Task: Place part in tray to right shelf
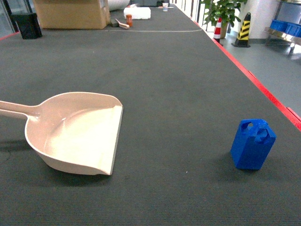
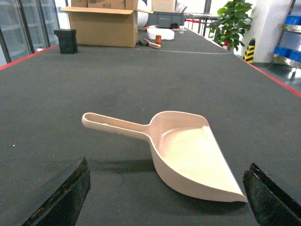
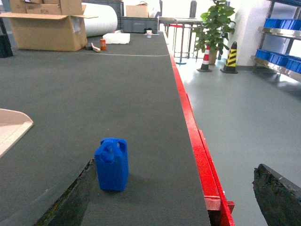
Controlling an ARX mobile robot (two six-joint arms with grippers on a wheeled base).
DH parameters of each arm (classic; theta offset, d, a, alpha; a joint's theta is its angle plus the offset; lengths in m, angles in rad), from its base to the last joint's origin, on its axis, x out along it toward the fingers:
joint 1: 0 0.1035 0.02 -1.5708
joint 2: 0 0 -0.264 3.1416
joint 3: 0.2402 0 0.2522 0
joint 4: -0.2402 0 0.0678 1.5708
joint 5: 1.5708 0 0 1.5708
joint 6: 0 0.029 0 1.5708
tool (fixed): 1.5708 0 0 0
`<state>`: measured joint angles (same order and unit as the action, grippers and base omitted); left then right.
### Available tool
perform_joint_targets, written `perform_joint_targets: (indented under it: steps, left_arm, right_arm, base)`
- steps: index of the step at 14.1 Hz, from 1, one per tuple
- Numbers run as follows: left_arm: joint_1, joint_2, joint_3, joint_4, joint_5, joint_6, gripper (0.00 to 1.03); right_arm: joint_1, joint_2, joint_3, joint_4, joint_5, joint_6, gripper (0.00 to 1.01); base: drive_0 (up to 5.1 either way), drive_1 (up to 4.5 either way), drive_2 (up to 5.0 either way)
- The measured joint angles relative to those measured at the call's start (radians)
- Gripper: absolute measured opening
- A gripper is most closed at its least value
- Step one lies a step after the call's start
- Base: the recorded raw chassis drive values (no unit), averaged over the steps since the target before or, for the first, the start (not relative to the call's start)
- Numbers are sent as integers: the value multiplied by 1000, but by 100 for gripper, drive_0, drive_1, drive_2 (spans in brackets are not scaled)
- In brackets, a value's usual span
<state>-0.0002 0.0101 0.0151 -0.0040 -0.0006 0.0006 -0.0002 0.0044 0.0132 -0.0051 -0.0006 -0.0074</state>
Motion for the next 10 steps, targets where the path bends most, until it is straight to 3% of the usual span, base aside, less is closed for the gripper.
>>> perform_joint_targets:
  steps: [10]
  left_arm:
    - [0, 0, 0, 0, 0, 0, 98]
  right_arm:
    - [0, 0, 0, 0, 0, 0, 98]
  base:
    - [0, 0, 0]
